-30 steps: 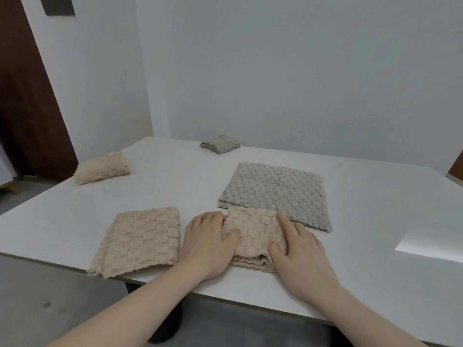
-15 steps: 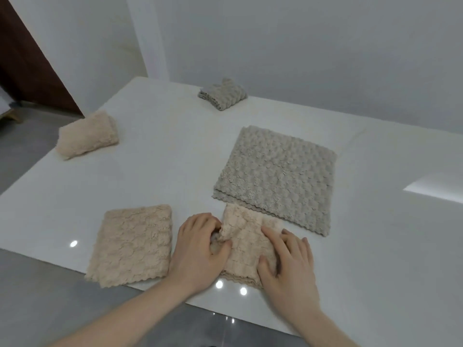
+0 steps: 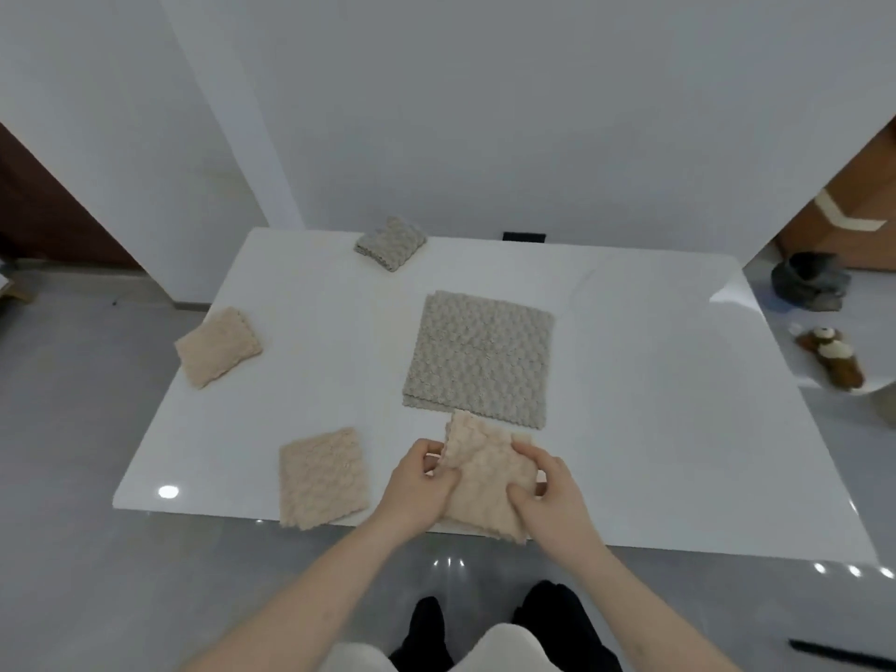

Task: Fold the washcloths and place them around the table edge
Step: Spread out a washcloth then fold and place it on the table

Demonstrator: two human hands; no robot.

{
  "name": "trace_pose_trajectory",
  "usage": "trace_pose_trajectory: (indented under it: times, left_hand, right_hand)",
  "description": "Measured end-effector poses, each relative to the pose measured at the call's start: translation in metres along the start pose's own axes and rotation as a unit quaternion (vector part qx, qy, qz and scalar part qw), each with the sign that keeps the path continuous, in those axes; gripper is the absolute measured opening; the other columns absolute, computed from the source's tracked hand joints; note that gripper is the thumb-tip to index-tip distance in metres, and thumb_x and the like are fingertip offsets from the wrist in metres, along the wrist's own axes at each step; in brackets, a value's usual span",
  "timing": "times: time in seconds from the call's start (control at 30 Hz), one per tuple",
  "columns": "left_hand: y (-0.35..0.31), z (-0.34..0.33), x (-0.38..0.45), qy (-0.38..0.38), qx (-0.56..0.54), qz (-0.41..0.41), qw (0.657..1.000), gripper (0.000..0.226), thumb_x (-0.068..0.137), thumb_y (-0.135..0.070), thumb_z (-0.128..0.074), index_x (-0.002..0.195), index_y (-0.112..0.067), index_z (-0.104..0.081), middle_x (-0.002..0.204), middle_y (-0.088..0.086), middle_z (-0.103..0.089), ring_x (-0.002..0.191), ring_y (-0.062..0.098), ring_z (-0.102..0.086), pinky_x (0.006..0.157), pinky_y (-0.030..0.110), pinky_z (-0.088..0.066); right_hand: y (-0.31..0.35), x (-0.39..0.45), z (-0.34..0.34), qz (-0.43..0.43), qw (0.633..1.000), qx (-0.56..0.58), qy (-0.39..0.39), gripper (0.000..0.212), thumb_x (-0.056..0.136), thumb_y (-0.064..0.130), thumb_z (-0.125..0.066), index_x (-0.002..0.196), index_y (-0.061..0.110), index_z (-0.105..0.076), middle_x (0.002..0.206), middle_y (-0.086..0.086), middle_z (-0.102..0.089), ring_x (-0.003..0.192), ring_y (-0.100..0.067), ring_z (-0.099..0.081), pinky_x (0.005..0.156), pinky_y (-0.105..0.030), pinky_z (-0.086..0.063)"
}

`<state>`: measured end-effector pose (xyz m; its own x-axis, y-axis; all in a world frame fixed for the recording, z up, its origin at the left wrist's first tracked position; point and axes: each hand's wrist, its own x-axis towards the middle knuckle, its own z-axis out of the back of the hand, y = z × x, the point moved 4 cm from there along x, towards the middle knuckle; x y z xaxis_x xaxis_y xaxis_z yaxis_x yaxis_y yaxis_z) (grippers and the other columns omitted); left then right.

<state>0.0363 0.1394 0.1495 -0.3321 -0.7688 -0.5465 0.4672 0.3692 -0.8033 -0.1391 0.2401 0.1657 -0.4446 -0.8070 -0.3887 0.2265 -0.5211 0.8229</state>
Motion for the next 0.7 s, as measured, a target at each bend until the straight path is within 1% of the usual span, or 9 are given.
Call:
trace_pose_trajectory:
  times: [0.07,0.13,0.23,0.33,0.4,0.5,0.6,0.7]
  left_hand:
    - [-0.010,-0.008,-0.002,0.031,0.031,-0.011,0.999,0.020,0.093,-0.025,-0.065,0.112,-0.027,-0.059,0.105,-0.002,-0.072,0.093,0.016,-0.070,0.074,0.028,-0.057]
    - [-0.025,-0.016,0.000,0.039,0.064,-0.026,0.997,0.025,0.094,-0.027,-0.063,0.119,-0.025,-0.058,0.108,-0.005,-0.071,0.094,0.013,-0.069,0.070,0.022,-0.054]
    - [-0.048,-0.032,0.003,0.028,0.075,-0.038,0.996,0.022,0.095,-0.027,-0.061,0.117,-0.025,-0.060,0.108,-0.005,-0.071,0.093,0.013,-0.069,0.062,0.017,-0.049]
    - [-0.068,-0.055,0.008,-0.002,0.070,-0.045,0.997,0.022,0.094,-0.027,-0.063,0.116,-0.025,-0.063,0.108,-0.006,-0.069,0.095,0.011,-0.067,0.070,0.020,-0.050]
    - [-0.079,-0.076,0.010,-0.025,0.059,-0.042,0.997,0.016,0.092,-0.026,-0.065,0.108,-0.026,-0.067,0.103,-0.006,-0.070,0.092,0.009,-0.066,0.071,0.021,-0.049]
    - [-0.093,-0.115,0.013,-0.045,0.037,-0.043,0.997,0.008,0.091,-0.027,-0.067,0.097,-0.027,-0.072,0.096,-0.007,-0.073,0.089,0.006,-0.068,0.074,0.023,-0.052]
    - [-0.103,-0.156,0.010,-0.063,0.027,-0.036,0.997,0.008,0.092,-0.031,-0.067,0.090,-0.027,-0.075,0.091,-0.010,-0.073,0.081,0.004,-0.067,0.068,0.018,-0.046]
    - [-0.108,-0.191,0.003,-0.096,0.028,-0.032,0.994,0.010,0.092,-0.033,-0.068,0.087,-0.027,-0.075,0.089,-0.010,-0.072,0.078,0.005,-0.067,0.066,0.017,-0.047]
  right_hand:
    - [-0.002,-0.002,0.016,-0.002,1.000,0.007,-0.002,0.051,0.088,0.013,-0.060,0.125,0.047,-0.053,0.120,0.013,-0.051,0.090,-0.011,-0.065,0.086,-0.034,-0.057]
    - [-0.002,0.002,0.031,0.007,1.000,0.013,-0.007,0.051,0.088,0.012,-0.060,0.124,0.047,-0.053,0.122,0.011,-0.051,0.091,-0.010,-0.066,0.088,-0.034,-0.057]
    - [-0.001,0.016,0.054,0.027,1.000,0.016,-0.001,0.052,0.087,0.011,-0.060,0.127,0.044,-0.051,0.125,0.009,-0.052,0.084,-0.007,-0.069,0.083,-0.030,-0.058]
    - [-0.004,0.034,0.084,0.044,0.999,0.014,0.010,0.053,0.087,0.009,-0.061,0.128,0.041,-0.053,0.124,0.008,-0.054,0.076,-0.003,-0.068,0.071,-0.019,-0.055]
    - [-0.007,0.046,0.109,0.055,0.998,0.009,0.021,0.052,0.087,0.009,-0.061,0.128,0.041,-0.054,0.123,0.008,-0.056,0.074,-0.003,-0.067,0.068,-0.018,-0.054]
    - [-0.021,0.061,0.154,0.066,0.997,0.000,0.046,0.052,0.087,0.011,-0.062,0.129,0.041,-0.054,0.122,0.010,-0.058,0.075,-0.007,-0.068,0.066,-0.021,-0.056]
    - [-0.042,0.071,0.197,0.063,0.995,-0.018,0.071,0.052,0.088,0.013,-0.062,0.130,0.041,-0.053,0.124,0.012,-0.057,0.077,-0.007,-0.069,0.065,-0.019,-0.055]
    - [-0.057,0.081,0.226,0.065,0.991,-0.045,0.109,0.052,0.088,0.014,-0.062,0.131,0.040,-0.052,0.126,0.010,-0.057,0.079,-0.007,-0.070,0.069,-0.021,-0.056]
